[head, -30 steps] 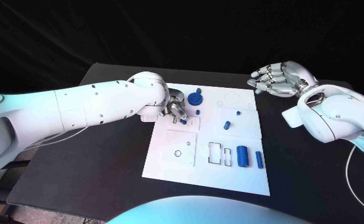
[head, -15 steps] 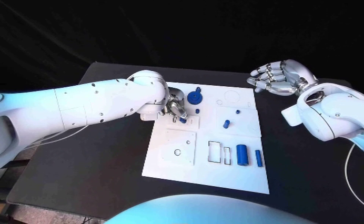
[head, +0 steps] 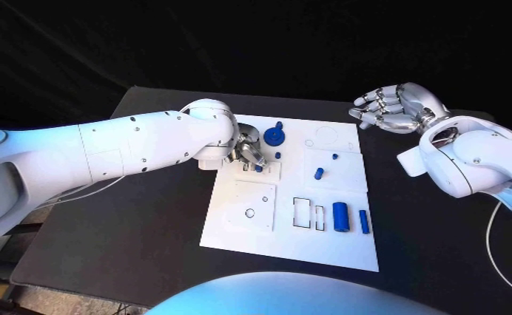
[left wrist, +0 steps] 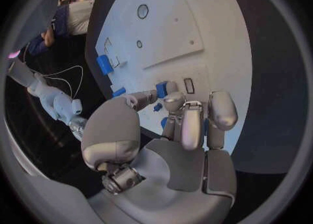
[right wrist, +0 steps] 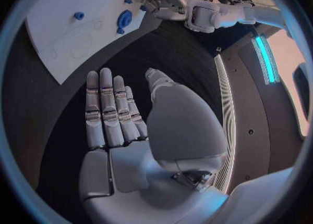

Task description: Assemble the parts on the task board

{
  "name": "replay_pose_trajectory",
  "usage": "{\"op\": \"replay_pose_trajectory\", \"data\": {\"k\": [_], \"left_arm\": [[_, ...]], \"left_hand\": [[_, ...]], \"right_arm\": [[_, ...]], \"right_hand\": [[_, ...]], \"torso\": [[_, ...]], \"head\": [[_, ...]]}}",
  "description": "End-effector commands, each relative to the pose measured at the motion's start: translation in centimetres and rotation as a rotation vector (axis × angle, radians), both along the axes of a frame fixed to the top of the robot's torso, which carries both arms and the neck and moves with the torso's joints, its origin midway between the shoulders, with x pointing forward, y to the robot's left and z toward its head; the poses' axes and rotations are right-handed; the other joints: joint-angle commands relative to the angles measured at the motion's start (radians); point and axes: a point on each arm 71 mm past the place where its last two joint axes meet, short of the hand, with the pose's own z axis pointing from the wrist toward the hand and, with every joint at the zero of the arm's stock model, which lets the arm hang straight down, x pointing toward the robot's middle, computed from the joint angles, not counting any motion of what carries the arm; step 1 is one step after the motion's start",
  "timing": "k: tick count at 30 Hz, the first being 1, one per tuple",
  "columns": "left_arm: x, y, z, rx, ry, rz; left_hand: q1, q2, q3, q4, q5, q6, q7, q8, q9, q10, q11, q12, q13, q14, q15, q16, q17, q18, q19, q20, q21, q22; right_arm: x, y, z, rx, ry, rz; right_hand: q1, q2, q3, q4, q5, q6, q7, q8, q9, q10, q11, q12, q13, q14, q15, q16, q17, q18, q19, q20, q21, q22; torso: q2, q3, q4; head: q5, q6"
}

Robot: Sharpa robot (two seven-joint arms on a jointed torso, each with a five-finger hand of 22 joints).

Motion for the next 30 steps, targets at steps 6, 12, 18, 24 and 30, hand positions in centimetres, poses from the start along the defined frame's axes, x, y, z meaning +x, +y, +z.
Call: {"op": "replay_pose_trajectory", "data": {"k": [6,12,18,24,30], "left_arm": [[-0.21,-0.30,-0.21,0.000,0.023,-0.019],[-0.11,-0.15,-0.24,0.004,0.021,-0.016],[-0.04,0.05,-0.27,0.007,0.022,-0.013],[0.11,0.30,-0.17,-0.004,0.003,0.008],[0.17,0.52,0.04,-0.018,-0.009,0.026]], "left_hand": [[-0.011,-0.004,-0.045,0.014,-0.006,0.005,0.006,-0.009,0.002,-0.002,0.001,0.003,-0.001,0.050,-0.007,0.006,0.026,-0.014,0.008,0.001,-0.005,-0.001],[-0.010,0.000,-0.066,0.025,-0.005,0.006,0.006,-0.011,0.002,-0.002,0.001,0.003,-0.001,0.050,-0.006,0.006,0.026,-0.014,0.009,0.001,-0.005,0.000],[-0.009,0.001,-0.087,0.034,-0.006,0.007,0.006,-0.013,0.003,-0.001,0.001,0.005,0.001,0.050,-0.006,0.006,0.027,-0.014,0.009,0.001,-0.006,0.000],[0.001,-0.019,-0.185,0.074,-0.010,0.009,0.006,-0.018,0.005,-0.005,0.002,0.002,-0.003,0.050,-0.006,0.006,0.027,-0.014,0.010,0.001,-0.008,0.000],[0.008,-0.016,-0.237,0.094,-0.016,0.009,0.005,-0.022,0.006,-0.005,0.000,0.003,-0.001,0.050,-0.007,0.006,0.027,-0.014,0.010,0.000,-0.009,-0.001]], "right_arm": [[-0.03,-0.02,0.07,0.000,-0.011,-0.002],[-0.03,-0.06,0.09,0.001,-0.012,-0.004],[-0.02,-0.09,0.09,0.001,-0.012,-0.005],[-0.01,-0.08,0.11,0.003,-0.016,-0.004],[0.02,-0.10,0.14,0.007,-0.021,-0.004]], "right_hand": [[-0.010,0.000,-0.003,0.002,-0.005,-0.005,0.022,0.008,-0.002,0.004,0.002,0.007,-0.001,0.007,-0.002,-0.007,-0.002,0.004,0.005,0.000,-0.005,-0.001],[-0.013,0.000,-0.004,0.002,-0.006,-0.004,0.021,0.009,-0.002,0.005,0.002,0.008,-0.003,0.006,-0.002,-0.009,-0.002,0.004,0.004,0.000,-0.006,-0.003],[-0.021,-0.001,-0.009,0.002,-0.016,-0.004,0.022,0.012,-0.004,0.005,0.002,0.011,-0.007,0.005,-0.001,-0.013,-0.003,0.004,0.004,0.001,-0.009,-0.007],[-0.038,-0.008,-0.030,0.002,-0.009,-0.010,0.024,0.016,-0.010,0.001,0.005,0.016,-0.017,0.001,0.002,-0.023,-0.005,0.004,0.001,0.003,-0.014,-0.016],[-0.051,-0.005,-0.095,0.003,0.012,-0.024,0.030,0.025,-0.021,-0.015,0.012,0.028,-0.035,-0.018,0.010,-0.045,-0.011,0.003,-0.013,0.011,-0.030,-0.035]], "torso": [[0.000,-0.0002,-0.0010],[0.000,-0.0011,-0.0003],[0.000,-0.0020,0.0001],[0.000,-0.0022,0.0000],[0.000,-0.0022,-0.0004]], "head": [[0.000,-0.001],[-0.001,-0.001],[-0.001,-0.001],[0.000,0.000],[-0.001,-0.001]]}}
